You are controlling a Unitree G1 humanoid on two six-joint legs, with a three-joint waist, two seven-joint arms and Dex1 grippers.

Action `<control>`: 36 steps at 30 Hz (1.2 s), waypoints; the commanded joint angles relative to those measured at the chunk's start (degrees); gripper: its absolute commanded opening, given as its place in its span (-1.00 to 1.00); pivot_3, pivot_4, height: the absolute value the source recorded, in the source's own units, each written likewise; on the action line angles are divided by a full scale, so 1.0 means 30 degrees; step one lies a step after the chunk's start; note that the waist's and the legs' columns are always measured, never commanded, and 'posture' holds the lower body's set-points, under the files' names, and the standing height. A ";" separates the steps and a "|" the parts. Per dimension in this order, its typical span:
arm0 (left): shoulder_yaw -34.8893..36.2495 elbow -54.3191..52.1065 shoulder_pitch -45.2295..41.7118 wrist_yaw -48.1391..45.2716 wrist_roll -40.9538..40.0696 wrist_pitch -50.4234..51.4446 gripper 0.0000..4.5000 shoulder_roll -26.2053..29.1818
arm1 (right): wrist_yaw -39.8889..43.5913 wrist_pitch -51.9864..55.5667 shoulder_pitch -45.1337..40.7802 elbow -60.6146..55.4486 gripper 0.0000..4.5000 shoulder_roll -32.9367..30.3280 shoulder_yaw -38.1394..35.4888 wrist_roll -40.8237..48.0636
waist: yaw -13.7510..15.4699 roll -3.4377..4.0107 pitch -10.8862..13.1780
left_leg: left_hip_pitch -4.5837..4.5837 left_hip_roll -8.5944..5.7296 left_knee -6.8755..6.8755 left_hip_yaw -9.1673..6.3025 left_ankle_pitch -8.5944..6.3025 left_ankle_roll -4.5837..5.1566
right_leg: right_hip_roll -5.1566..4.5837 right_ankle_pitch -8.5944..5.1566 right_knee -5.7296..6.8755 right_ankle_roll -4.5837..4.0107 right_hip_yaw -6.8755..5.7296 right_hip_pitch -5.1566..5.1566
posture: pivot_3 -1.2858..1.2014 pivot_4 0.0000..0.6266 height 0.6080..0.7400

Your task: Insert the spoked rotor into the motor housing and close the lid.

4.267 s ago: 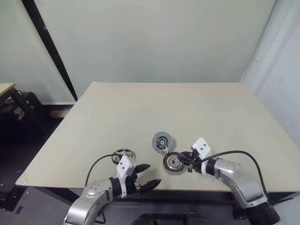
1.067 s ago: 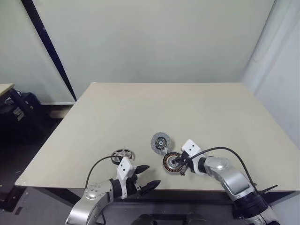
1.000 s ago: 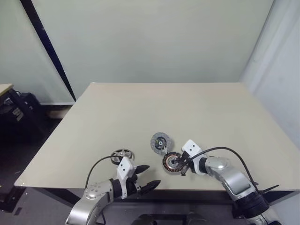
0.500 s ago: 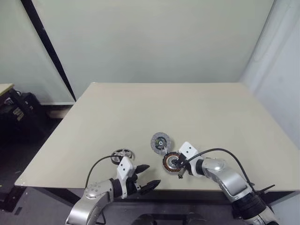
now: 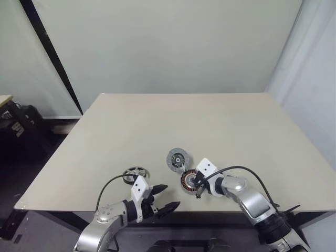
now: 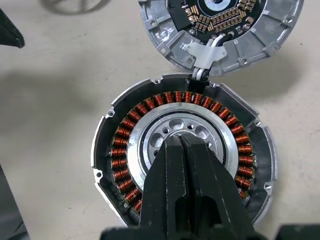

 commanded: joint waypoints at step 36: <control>-0.0071 -0.1125 0.0014 0.0268 -0.0105 -0.0114 1.00 -0.0114 | 0.1579 -0.2385 -0.1197 0.1044 -0.47 -0.1191 -0.0167 -0.1050 | 0.0007 0.0001 0.0001 | -0.0012 0.0050 0.0029 0.0012 -0.0077 -0.0090 | 0.0048 0.0043 0.0001 -0.0069 0.0002 -0.0013 | 0.03 -1.00 1.00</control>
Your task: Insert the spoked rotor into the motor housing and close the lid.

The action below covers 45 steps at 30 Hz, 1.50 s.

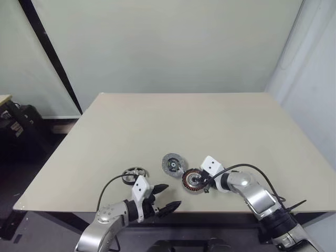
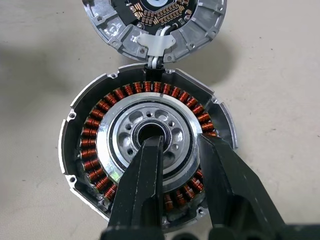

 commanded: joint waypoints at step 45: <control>-0.0193 -0.0706 0.0057 0.0278 -0.0002 -0.0282 1.00 -0.0152 | 0.0125 0.0504 -0.0385 -0.0818 -0.98 0.1092 0.0588 -0.0296 | -0.0009 0.0001 -0.0001 | 0.0007 0.0020 0.0000 0.0000 -0.0001 -0.0003 | 0.0015 0.0001 0.0002 -0.0001 -0.0004 -0.0002 | 0.03 -1.00 1.00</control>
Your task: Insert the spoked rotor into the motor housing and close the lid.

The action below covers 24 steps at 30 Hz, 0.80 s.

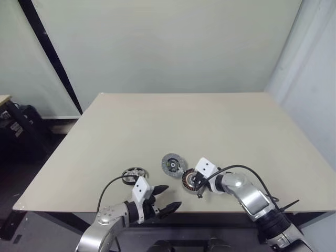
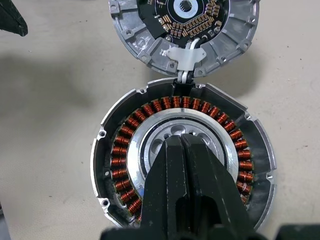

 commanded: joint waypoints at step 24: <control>0.6624 -0.1566 0.3111 0.5736 -0.6600 0.4074 1.00 -0.3653 | 0.0676 0.0062 0.1419 -0.3925 0.99 -0.0989 -0.4001 0.3334 | 0.0008 -0.0005 0.0006 | -0.0017 0.0099 0.0022 -0.0004 -0.0026 -0.0026 | -0.0011 -0.0001 -0.0012 -0.0002 -0.0004 0.0001 | 0.03 -1.00 1.00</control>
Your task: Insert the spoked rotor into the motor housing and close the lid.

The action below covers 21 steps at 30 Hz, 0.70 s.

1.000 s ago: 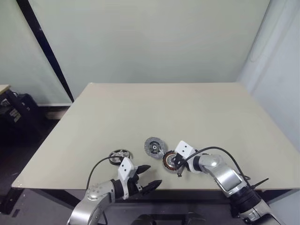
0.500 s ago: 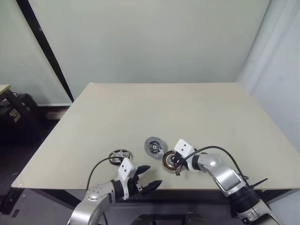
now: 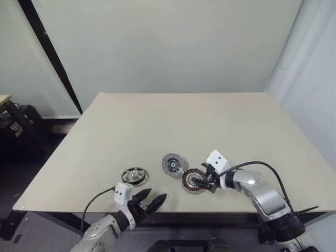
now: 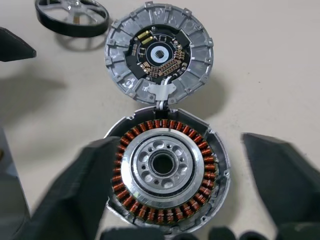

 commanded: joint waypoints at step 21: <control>0.6867 0.4146 -0.4616 0.8188 -0.5687 0.2491 1.00 -0.3515 | 0.0461 -0.2212 0.2643 -0.2192 0.99 -0.1386 -0.1134 0.1313 | 0.0012 -0.0023 0.0001 | -0.0006 -0.0039 0.0071 0.0052 -0.0041 -0.0074 | 0.0011 -0.0002 -0.0014 -0.0002 -0.0039 0.0010 | 0.03 -1.00 1.00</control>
